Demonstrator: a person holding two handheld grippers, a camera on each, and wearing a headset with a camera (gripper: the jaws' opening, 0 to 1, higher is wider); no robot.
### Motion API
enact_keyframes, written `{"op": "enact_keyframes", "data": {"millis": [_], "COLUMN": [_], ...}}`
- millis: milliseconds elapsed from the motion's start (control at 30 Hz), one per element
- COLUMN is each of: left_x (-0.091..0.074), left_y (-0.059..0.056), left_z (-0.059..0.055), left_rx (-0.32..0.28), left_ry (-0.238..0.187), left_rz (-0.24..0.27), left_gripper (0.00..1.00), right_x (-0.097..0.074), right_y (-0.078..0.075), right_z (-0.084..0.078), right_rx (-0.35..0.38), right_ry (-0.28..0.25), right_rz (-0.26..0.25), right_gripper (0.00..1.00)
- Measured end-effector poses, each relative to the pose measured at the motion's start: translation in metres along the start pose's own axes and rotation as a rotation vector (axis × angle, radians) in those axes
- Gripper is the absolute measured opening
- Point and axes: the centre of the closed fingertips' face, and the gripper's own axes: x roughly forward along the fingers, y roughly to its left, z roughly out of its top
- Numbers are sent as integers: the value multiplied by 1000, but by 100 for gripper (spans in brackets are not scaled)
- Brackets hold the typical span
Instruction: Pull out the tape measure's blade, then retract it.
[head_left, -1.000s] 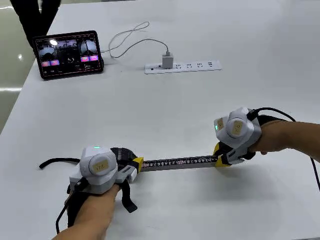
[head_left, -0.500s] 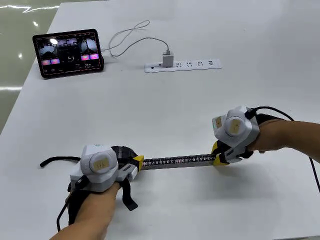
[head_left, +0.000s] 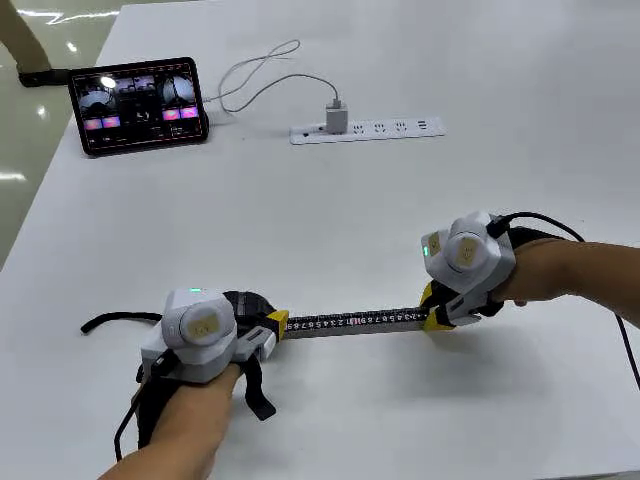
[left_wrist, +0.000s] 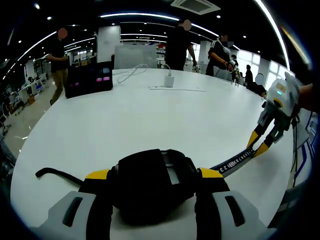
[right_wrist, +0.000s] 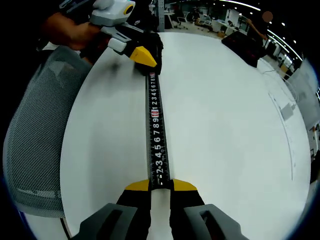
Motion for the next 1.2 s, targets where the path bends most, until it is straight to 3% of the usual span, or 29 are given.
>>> {"op": "enact_keyframes", "data": {"millis": [1200], "left_x": [0], "left_y": [0], "left_z": [2], "left_rx": [0], "left_ry": [2], "left_rz": [0], "left_gripper": [62], "right_x": [5], "right_y": [-1], "right_z": [13], "right_rx": [9], "right_ry": [-2], "right_rz": [5], "right_gripper": [10]}}
